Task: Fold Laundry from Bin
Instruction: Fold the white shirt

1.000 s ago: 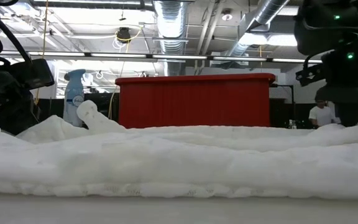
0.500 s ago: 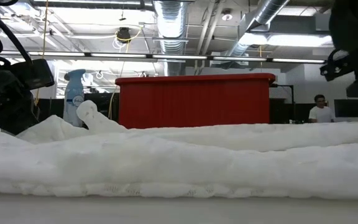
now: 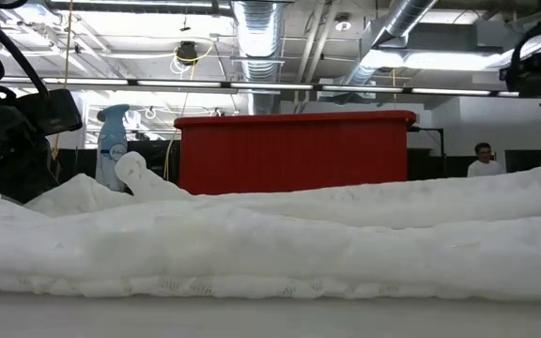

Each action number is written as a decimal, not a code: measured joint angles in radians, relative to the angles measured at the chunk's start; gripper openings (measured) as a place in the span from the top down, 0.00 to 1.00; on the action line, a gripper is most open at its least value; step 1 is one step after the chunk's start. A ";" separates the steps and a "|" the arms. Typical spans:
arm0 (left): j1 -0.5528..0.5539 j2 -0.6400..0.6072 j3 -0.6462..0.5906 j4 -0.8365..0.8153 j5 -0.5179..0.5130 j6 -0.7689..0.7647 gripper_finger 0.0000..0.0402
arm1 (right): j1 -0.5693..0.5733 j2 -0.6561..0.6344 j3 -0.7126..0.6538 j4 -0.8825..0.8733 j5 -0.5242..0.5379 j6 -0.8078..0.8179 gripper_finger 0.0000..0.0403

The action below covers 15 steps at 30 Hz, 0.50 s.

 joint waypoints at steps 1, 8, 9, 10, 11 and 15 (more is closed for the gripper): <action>0.000 0.000 0.000 0.000 0.000 0.000 0.72 | 0.004 -0.011 0.000 0.010 0.021 0.002 0.63; 0.000 0.000 0.000 0.000 0.000 0.000 0.72 | -0.006 -0.012 0.000 0.006 -0.039 -0.015 0.63; 0.000 0.000 0.000 0.000 -0.001 0.000 0.72 | -0.005 -0.005 0.000 0.006 -0.040 -0.015 0.63; 0.000 0.000 0.000 0.000 -0.001 0.000 0.72 | -0.005 -0.002 0.000 0.006 -0.043 -0.015 0.63; 0.000 0.000 0.000 0.000 -0.001 0.000 0.72 | -0.005 0.002 0.000 0.015 -0.039 -0.018 0.63; 0.000 0.000 0.000 0.000 -0.001 0.000 0.72 | -0.001 -0.009 0.000 0.078 0.057 -0.059 0.63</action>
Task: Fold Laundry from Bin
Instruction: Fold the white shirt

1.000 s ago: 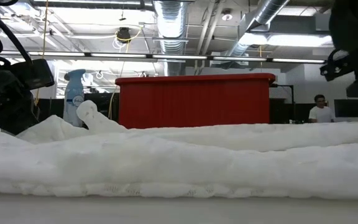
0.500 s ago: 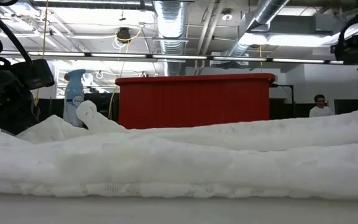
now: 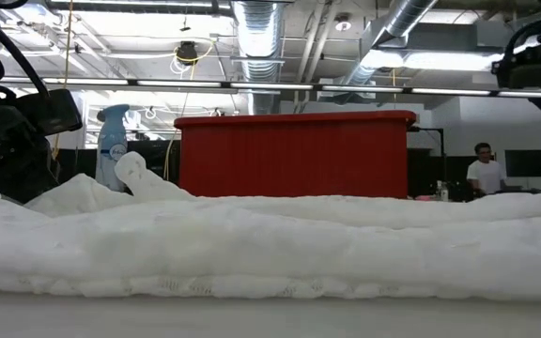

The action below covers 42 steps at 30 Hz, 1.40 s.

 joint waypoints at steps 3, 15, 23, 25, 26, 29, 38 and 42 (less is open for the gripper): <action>-0.001 0.000 0.000 0.000 0.000 0.002 0.72 | -0.014 -0.005 0.000 -0.025 0.022 0.020 0.63; -0.002 0.000 0.000 0.002 -0.006 0.018 0.72 | -0.220 0.074 -0.001 0.037 0.096 -0.127 0.54; -0.002 0.000 0.000 0.002 -0.006 0.025 0.72 | -0.403 0.209 0.000 0.179 0.101 -0.374 0.53; -0.002 0.000 0.000 0.002 -0.005 0.025 0.72 | -0.432 0.241 0.000 0.181 0.101 -0.403 0.53; -0.002 0.000 0.000 0.002 -0.005 0.025 0.72 | -0.448 0.255 0.000 0.181 0.101 -0.415 0.53; -0.002 0.000 0.000 0.003 -0.005 0.025 0.72 | -0.482 0.294 -0.001 0.208 0.093 -0.454 0.53; -0.002 0.000 -0.001 0.005 -0.005 0.026 0.72 | -0.479 0.351 0.000 0.242 0.022 -0.516 0.56; -0.002 0.000 -0.001 0.005 -0.005 0.026 0.72 | -0.479 0.351 0.000 0.229 -0.009 -0.517 0.62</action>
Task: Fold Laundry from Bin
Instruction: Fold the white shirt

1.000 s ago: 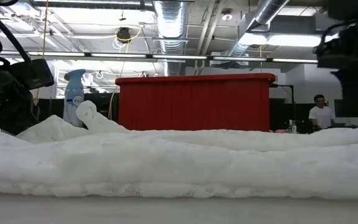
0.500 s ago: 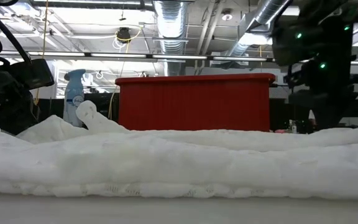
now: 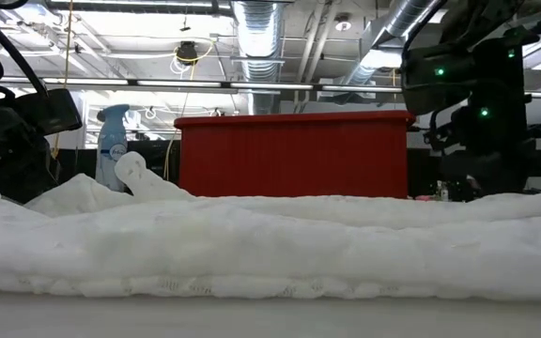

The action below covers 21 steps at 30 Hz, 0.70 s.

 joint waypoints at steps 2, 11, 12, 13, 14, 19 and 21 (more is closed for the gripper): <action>0.000 0.000 0.000 0.000 0.000 0.000 0.72 | 0.000 0.000 0.000 0.002 -0.004 0.000 0.67; 0.000 0.000 0.000 0.001 0.000 -0.003 0.72 | -0.001 0.000 0.000 -0.007 -0.029 0.032 0.96; 0.000 0.000 0.000 0.001 0.000 -0.004 0.72 | 0.003 0.000 0.000 -0.023 -0.029 0.056 0.95; 0.000 0.000 0.000 0.001 0.000 -0.004 0.72 | 0.007 0.000 0.000 -0.048 -0.029 0.076 0.95; 0.000 0.000 0.000 0.001 0.000 -0.005 0.72 | 0.012 0.000 0.000 -0.073 -0.029 0.099 0.94; 0.000 0.000 0.000 0.001 0.002 -0.005 0.72 | 0.043 -0.001 0.000 -0.207 -0.031 0.216 0.96; 0.000 0.000 0.000 0.001 0.002 -0.005 0.72 | 0.054 -0.001 0.000 -0.230 -0.034 0.243 0.95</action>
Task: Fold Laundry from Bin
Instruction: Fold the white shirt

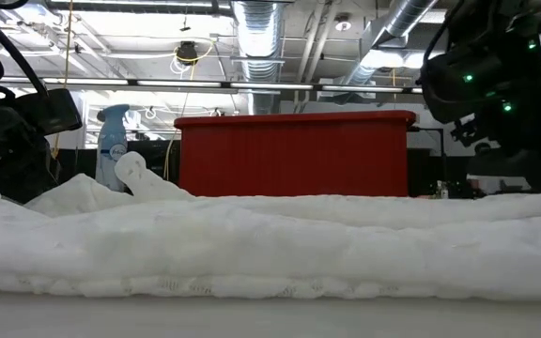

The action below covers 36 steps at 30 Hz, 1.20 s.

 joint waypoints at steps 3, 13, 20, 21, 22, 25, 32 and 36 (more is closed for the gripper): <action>0.000 0.000 0.000 0.000 0.000 -0.001 0.72 | 0.011 0.000 0.000 -0.008 -0.016 0.009 0.90; 0.000 0.000 0.000 0.000 0.000 -0.002 0.72 | 0.020 -0.005 -0.001 -0.009 0.026 0.028 0.71; 0.000 0.000 0.000 0.000 0.004 -0.002 0.72 | 0.181 -0.094 0.019 0.188 0.104 -0.153 0.67; 0.000 0.000 0.000 0.000 0.004 -0.002 0.72 | 0.219 -0.110 0.019 0.224 0.108 -0.202 0.67; 0.000 0.000 0.000 0.000 0.004 -0.002 0.72 | 0.262 -0.122 0.017 0.265 0.107 -0.259 0.67; 0.000 0.000 0.000 0.000 0.004 -0.002 0.72 | 0.395 -0.132 0.013 0.360 0.094 -0.364 0.67; 0.000 0.000 0.001 0.004 0.013 -0.004 0.72 | 0.628 -0.091 0.012 0.413 0.093 -0.313 0.67; 0.000 0.000 0.001 0.005 0.012 -0.005 0.72 | 0.690 -0.064 0.012 0.414 0.092 -0.249 0.67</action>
